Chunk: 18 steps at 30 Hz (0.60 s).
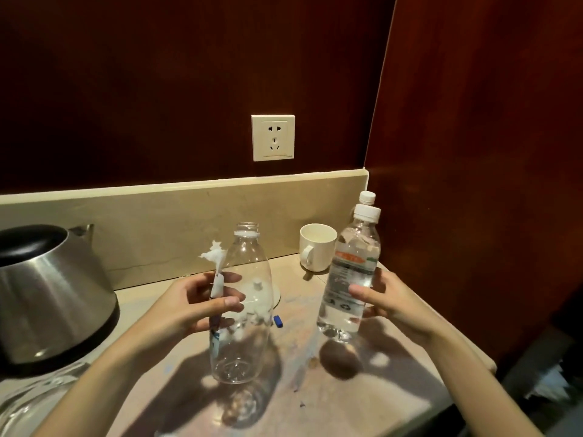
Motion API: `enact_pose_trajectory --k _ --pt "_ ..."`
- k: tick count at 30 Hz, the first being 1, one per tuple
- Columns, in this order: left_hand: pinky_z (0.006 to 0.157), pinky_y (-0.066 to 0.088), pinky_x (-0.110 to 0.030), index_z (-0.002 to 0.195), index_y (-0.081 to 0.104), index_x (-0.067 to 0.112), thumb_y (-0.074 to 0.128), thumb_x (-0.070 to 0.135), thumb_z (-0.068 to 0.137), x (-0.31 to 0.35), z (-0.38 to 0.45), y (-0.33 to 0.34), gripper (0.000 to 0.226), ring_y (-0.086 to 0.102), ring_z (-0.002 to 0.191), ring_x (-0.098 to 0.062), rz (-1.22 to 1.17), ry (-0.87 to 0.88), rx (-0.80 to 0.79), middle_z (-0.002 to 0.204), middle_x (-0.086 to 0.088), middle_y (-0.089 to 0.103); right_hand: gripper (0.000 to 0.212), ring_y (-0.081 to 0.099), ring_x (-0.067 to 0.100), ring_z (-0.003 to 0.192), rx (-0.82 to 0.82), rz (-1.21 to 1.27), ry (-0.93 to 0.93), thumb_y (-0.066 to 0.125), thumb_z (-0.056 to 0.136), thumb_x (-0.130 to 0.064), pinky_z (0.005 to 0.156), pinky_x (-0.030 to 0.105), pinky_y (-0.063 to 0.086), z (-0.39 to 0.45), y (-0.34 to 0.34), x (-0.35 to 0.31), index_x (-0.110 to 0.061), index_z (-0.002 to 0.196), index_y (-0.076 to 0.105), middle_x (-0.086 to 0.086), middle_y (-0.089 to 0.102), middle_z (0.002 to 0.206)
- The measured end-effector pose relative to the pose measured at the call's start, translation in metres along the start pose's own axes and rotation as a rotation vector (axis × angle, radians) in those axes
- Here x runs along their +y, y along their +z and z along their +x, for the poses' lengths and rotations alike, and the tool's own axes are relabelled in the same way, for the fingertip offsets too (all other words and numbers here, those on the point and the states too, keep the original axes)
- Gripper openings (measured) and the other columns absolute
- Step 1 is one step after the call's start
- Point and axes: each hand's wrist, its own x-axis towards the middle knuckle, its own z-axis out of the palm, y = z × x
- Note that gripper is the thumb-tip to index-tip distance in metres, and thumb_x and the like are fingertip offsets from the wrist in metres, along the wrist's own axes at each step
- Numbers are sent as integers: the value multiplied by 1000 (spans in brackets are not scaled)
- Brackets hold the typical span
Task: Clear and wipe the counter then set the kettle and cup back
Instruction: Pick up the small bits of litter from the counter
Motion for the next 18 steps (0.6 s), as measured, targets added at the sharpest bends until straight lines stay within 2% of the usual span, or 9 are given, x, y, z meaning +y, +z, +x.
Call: enact_pose_trajectory --k 1,3,5,6,7,9,12,15,18 --pt "67 59 -29 107 66 8 94 52 22 -1 0 -1 100 71 88 -27 1 0 2 92 -14 72 41 69 14 97 56 17 14 74 72 -34 75 30 57 3 -4 3 -23 110 63 -8 73 103" --pt "66 58 -29 107 66 8 94 52 21 -4 0 -1 100 71 88 -27 -2 -3 3 92 -14 72 54 69 15 92 175 26 45 77 71 -43 67 25 56 11 -14 11 -17 115 63 -3 74 101" --pt "65 58 -27 107 66 8 94 52 22 -5 1 -1 100 71 88 -27 0 -6 -4 93 -14 72 71 68 18 94 282 26 82 79 57 -59 75 35 55 18 -25 17 -18 113 63 0 73 102" --pt "64 57 -26 107 66 9 94 52 22 -6 2 0 99 71 88 -26 1 -7 -9 93 -14 72 68 67 19 97 326 3 86 79 57 -59 81 39 53 20 -30 19 -19 109 63 1 72 103" --pt "64 57 -26 107 66 9 94 52 22 -6 4 1 99 72 88 -26 1 -7 -14 93 -13 72 56 66 15 96 369 -29 76 78 65 -50 81 37 51 23 -36 19 -19 108 62 -1 71 104" --pt "64 57 -26 107 66 8 94 51 23 -7 7 4 98 72 88 -25 -1 -7 -24 93 -14 72 41 61 6 92 452 -104 30 73 78 -31 75 24 46 30 -44 21 -17 114 59 -7 65 102" --pt "65 58 -27 107 66 8 94 52 23 -8 12 9 98 71 90 -27 -5 -14 -27 94 -14 72 47 58 13 97 563 -208 9 75 79 -28 83 26 44 45 -56 31 -13 120 57 -4 62 105" --pt "66 58 -28 107 66 9 93 53 25 -10 16 14 97 71 90 -27 -2 -20 -30 94 -13 72 44 61 14 92 645 -233 10 78 77 -26 76 25 46 61 -66 45 -12 114 60 1 65 103" --pt "65 58 -28 105 67 9 94 52 24 -10 19 17 96 72 87 -26 1 -25 -29 91 -11 73 42 60 16 92 689 -305 28 79 75 -26 78 29 43 74 -72 54 -12 110 61 1 65 99"
